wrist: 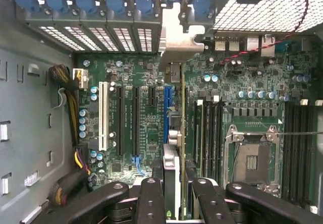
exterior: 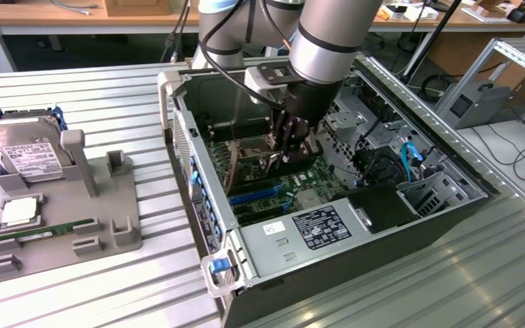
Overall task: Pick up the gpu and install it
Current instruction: 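Insert the gpu into the slot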
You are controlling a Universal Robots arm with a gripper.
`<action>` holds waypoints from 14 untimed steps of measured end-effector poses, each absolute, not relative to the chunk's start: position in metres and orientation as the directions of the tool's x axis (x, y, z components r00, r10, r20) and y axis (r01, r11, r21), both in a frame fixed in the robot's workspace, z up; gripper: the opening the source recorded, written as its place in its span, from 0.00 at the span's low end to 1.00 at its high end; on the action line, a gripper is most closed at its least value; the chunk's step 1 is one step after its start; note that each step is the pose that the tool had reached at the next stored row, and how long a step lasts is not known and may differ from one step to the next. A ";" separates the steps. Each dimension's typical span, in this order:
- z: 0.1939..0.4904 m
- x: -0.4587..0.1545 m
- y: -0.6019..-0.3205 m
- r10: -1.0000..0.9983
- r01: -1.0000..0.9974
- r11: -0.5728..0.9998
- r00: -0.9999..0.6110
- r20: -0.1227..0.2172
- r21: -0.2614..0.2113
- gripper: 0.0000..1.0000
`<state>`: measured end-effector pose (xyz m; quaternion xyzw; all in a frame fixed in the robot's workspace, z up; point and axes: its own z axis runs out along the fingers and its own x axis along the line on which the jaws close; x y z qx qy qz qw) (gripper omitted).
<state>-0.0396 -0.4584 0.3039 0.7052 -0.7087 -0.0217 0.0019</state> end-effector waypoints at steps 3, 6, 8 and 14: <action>0.303 -0.041 -0.458 -1.000 -0.999 0.015 -0.016 -0.025 0.033 0.27; 0.302 -0.053 -0.458 -1.000 -0.999 0.015 -0.016 -0.024 0.033 0.27; 0.298 -0.058 -0.458 -1.000 -0.999 0.015 -0.016 -0.024 0.033 0.27; 0.288 -0.065 -0.458 -1.000 -0.999 0.015 -0.016 -0.023 0.033 0.27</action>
